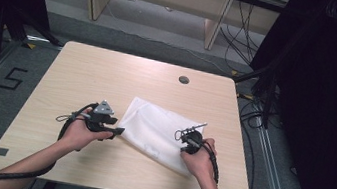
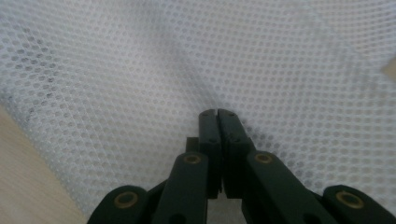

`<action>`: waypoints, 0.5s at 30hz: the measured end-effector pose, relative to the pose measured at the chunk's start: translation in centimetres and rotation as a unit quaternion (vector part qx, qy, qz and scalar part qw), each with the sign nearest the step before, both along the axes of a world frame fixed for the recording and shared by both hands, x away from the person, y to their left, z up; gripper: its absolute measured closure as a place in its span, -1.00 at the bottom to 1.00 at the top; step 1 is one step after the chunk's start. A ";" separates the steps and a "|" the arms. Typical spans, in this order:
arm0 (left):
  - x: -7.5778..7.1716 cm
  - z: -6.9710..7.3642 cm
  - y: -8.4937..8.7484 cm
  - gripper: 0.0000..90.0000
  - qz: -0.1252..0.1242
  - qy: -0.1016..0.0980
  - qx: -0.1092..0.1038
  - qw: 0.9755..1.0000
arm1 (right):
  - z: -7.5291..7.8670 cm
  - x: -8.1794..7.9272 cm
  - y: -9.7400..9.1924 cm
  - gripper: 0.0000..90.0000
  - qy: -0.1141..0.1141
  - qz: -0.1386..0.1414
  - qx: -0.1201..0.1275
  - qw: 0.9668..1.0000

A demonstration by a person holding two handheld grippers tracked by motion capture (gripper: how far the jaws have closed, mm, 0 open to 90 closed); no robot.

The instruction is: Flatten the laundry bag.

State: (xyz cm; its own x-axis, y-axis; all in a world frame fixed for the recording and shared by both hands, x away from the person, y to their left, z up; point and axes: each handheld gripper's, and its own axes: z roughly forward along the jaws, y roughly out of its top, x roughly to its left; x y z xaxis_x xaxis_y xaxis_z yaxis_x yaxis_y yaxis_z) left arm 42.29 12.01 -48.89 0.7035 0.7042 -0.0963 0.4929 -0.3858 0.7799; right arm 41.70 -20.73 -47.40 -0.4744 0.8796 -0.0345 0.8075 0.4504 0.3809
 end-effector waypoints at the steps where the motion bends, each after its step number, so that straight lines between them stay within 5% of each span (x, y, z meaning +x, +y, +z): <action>1: 0.1 -0.1 -0.1 0.08 -0.005 0.001 0.003 1.000 | -0.4 0.3 0.1 1.00 -0.001 0.016 -0.006 1.000; 7: 0.5 -1.0 -0.6 0.10 -0.022 0.005 0.022 1.000 | -0.6 0.5 1.2 1.00 -0.007 0.030 -0.034 0.999; 15: 0.8 -1.4 -0.5 0.30 -0.026 0.014 0.040 0.999 | -0.7 0.6 1.6 1.00 -0.016 0.036 -0.034 0.999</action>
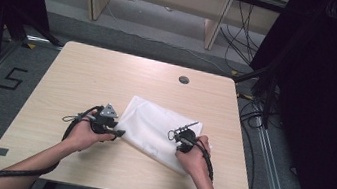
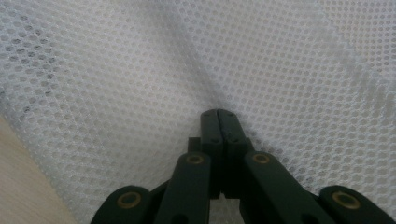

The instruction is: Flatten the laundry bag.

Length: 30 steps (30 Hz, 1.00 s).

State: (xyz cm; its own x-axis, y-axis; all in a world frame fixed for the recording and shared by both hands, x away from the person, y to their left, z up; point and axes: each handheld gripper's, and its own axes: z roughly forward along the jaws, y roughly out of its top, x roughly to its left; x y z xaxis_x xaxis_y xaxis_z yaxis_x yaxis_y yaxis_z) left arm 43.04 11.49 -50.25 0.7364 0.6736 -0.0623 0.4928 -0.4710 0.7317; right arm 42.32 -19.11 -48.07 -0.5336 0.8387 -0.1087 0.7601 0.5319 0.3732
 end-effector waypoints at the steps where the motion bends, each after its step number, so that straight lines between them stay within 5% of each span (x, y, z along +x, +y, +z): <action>1: 0.0 -0.1 0.0 0.32 0.003 0.001 -0.002 1.000 | 0.0 0.0 0.0 1.00 -0.001 0.001 0.000 1.000; 9: -0.2 0.0 0.1 0.70 -0.004 0.004 0.022 1.000 | 0.0 0.2 0.4 1.00 -0.004 0.002 0.006 1.000; 12: -0.8 0.3 0.4 0.76 -0.009 0.020 0.036 0.999 | 0.0 0.5 0.8 1.00 -0.003 -0.003 0.008 1.000; 18: -1.3 0.6 1.7 0.77 -0.004 0.041 0.054 0.998 | -0.1 2.0 2.5 1.00 -0.012 0.006 0.005 1.000; 27: -1.3 0.8 4.2 0.70 0.041 0.069 0.062 0.995 | -0.2 3.3 5.8 1.00 -0.009 0.037 0.016 0.999; 30: -1.3 1.1 4.6 0.60 0.050 0.065 0.057 0.995 | 0.1 3.9 5.9 0.80 0.012 0.046 0.039 0.998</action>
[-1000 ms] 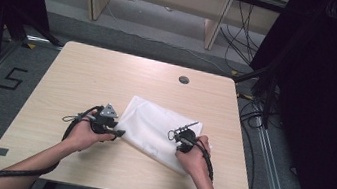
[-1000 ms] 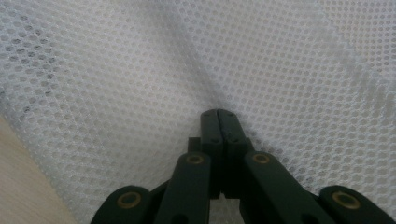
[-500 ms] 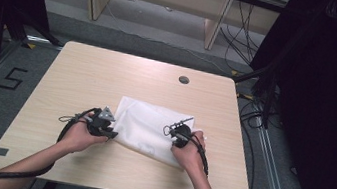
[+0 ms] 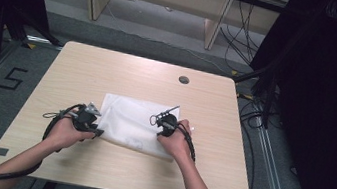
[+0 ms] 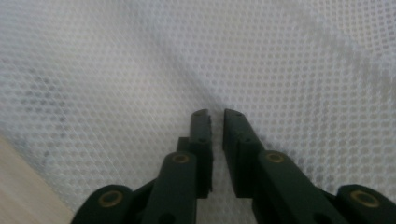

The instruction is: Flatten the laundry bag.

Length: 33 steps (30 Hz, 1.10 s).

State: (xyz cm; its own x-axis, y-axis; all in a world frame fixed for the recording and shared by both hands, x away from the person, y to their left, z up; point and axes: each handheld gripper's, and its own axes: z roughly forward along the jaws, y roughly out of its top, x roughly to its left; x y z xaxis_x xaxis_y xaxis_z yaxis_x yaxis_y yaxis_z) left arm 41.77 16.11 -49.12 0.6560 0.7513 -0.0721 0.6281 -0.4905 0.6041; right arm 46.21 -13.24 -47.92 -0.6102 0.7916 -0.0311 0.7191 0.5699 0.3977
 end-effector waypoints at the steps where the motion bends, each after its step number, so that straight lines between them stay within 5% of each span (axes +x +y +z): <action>1: 0.0 0.1 0.0 0.55 0.009 -0.005 -0.009 1.000 | 0.2 0.2 -0.1 0.75 0.003 -0.001 0.015 1.000; 3: -0.1 0.3 -0.1 0.41 0.008 -0.007 -0.013 1.000 | 0.5 0.5 -0.2 0.71 -0.010 -0.001 0.021 1.000; 8: -0.6 2.0 -0.9 0.20 0.015 -0.063 -0.008 0.998 | 1.8 2.1 -1.1 0.40 -0.065 -0.041 0.027 0.997; 12: -1.0 3.0 -1.3 0.12 0.018 -0.110 -0.004 0.994 | 1.5 3.4 -1.8 0.22 -0.091 -0.049 0.009 0.995; 14: -1.1 3.6 -1.2 0.10 0.038 -0.125 -0.024 0.991 | 1.1 3.9 -2.1 0.14 -0.093 -0.055 0.008 0.994; 17: -1.0 4.2 -0.6 0.13 0.029 -0.126 -0.019 0.991 | 0.3 4.3 -2.4 0.05 -0.089 -0.057 -0.001 0.994; 18: -1.0 3.9 -0.9 0.16 0.039 -0.126 -0.035 0.991 | 0.1 4.3 -2.3 0.05 -0.085 -0.058 -0.001 0.995; 20: -0.8 3.1 -1.3 0.28 -0.001 -0.102 -0.028 0.994 | -0.1 4.4 -2.2 0.06 -0.080 -0.048 -0.008 0.996; 21: -0.8 3.1 -1.3 0.34 -0.001 -0.102 -0.028 0.994 | -0.3 4.5 -2.1 0.08 -0.083 -0.042 -0.014 0.996; 24: -0.2 1.2 -2.7 0.49 -0.022 -0.061 -0.050 0.997 | -0.6 4.6 -1.9 0.21 -0.075 -0.033 -0.022 0.996; 29: 0.2 0.4 -4.0 0.59 -0.038 -0.045 -0.044 0.997 | -0.7 4.5 -1.7 0.51 -0.079 -0.012 -0.021 0.997; 33: 0.1 -0.6 -4.7 0.60 -0.056 -0.031 -0.019 0.998 | -0.7 4.1 -1.3 0.75 -0.075 0.005 -0.030 0.997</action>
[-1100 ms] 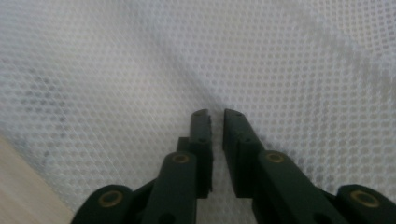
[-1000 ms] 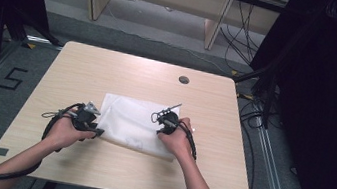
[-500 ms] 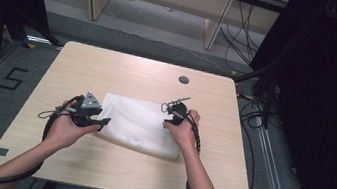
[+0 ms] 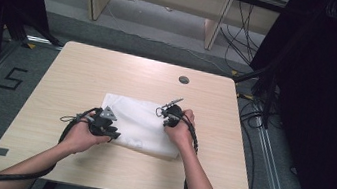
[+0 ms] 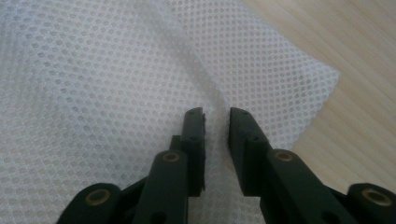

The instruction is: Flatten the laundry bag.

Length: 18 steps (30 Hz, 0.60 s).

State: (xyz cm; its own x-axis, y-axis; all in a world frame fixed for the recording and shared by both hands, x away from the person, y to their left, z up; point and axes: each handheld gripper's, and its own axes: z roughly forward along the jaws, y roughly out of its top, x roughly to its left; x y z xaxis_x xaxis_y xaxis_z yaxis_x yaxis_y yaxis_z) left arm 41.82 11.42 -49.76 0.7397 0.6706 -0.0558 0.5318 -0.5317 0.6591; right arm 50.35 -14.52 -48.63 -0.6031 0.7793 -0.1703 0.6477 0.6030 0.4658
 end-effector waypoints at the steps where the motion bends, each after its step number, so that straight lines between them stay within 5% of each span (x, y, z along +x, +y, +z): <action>1: -0.1 -0.3 -0.1 0.60 -0.002 0.003 0.005 1.000 | 0.0 -0.1 0.2 0.84 0.000 0.005 -0.006 1.000; 9: 0.0 -0.5 -0.1 0.60 0.001 0.009 0.002 1.000 | 0.0 -0.3 0.4 0.99 -0.002 0.013 -0.020 1.000; 18: -0.1 -0.6 -0.1 0.62 -0.009 -0.001 0.012 1.000 | 1.0 -0.5 0.1 1.00 -0.009 0.010 -0.004 1.000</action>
